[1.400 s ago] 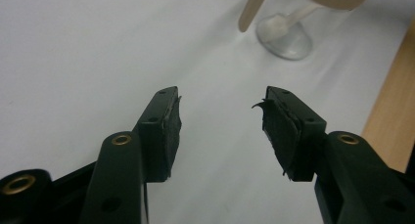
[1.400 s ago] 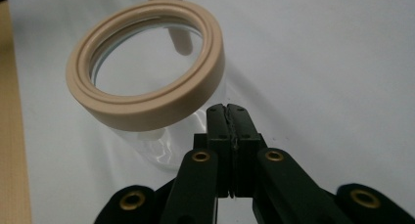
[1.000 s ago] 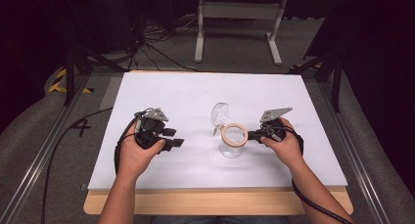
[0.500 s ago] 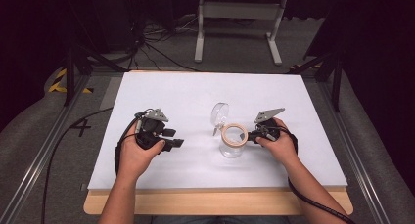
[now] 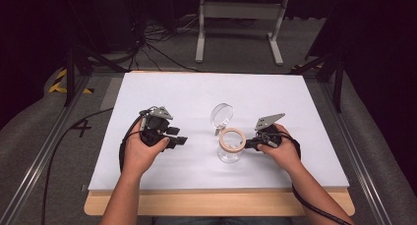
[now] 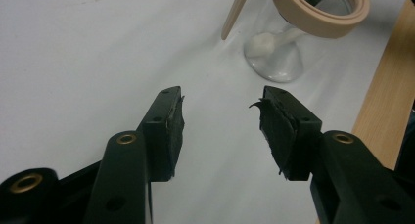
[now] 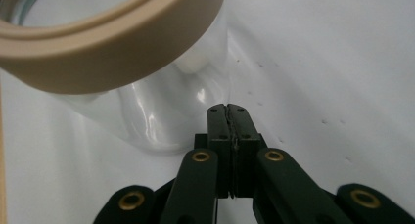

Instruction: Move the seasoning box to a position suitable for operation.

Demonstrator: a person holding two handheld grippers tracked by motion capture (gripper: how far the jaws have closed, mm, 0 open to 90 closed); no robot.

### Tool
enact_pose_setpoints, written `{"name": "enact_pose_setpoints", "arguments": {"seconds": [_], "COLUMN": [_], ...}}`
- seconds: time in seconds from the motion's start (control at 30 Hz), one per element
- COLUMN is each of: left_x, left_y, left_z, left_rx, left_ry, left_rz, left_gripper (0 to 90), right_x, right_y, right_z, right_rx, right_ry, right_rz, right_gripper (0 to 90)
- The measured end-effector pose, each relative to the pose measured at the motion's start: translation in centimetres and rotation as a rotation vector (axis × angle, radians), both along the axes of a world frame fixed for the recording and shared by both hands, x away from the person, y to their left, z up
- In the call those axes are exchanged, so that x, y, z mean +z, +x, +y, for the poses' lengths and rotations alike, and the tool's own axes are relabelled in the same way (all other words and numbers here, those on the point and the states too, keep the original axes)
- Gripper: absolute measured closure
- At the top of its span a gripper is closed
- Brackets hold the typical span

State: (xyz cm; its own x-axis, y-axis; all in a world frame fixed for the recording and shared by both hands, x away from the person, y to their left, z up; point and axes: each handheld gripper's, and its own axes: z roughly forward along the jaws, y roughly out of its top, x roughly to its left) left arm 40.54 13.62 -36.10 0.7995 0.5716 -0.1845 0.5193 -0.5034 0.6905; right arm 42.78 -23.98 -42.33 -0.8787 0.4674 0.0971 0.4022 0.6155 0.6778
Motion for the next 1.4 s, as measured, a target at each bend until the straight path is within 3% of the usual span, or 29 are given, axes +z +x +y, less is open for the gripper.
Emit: {"name": "enact_pose_setpoints", "arguments": {"seconds": [0.53, 0.73, 0.8, 0.87, 1.0, 1.1, 1.3, 1.4], "left_x": [-0.2, -0.5, -0.6, -0.8, -0.8, -0.9, -0.7, -0.1], "left_y": [0.8, 0.8, 0.8, 0.8, 1.1, 1.1, 1.4, 1.3], "left_z": [-0.7, -0.9, -0.8, -0.8, -1.1, -1.5, -2.1, -2.2], "left_rx": [0.013, 0.025, 0.024, 0.026, 0.011, 0.006, -0.011, 0.015], "left_ry": [0.009, 0.000, -0.004, -0.035, -0.023, -0.038, -0.041, -0.050], "left_rz": [0.008, -0.032, -0.035, -0.033, -0.035, -0.048, -0.070, -0.095], "left_gripper": [61.3, 67.1, 68.7, 70.6, 72.2, 72.4, 75.5, 77.6], "right_x": [0.4, 0.5, 0.5, 0.5, 0.4, 0.4, 1.4, 2.2], "right_y": [-2.0, -2.4, -2.5, -2.6, -2.9, -3.2, -3.7, -4.0], "right_z": [1.4, 1.9, 2.0, 2.2, 2.5, 2.6, 1.9, 1.5], "right_rx": [0.067, 0.086, 0.090, 0.099, 0.107, 0.111, 0.097, 0.081], "right_ry": [-0.021, -0.028, -0.029, -0.029, -0.034, -0.032, -0.020, 0.000], "right_rz": [0.007, 0.009, 0.010, 0.010, 0.016, 0.014, 0.010, -0.001], "right_gripper": [90.0, 89.9, 90.0, 89.9, 89.9, 89.9, 90.0, 90.0]}}
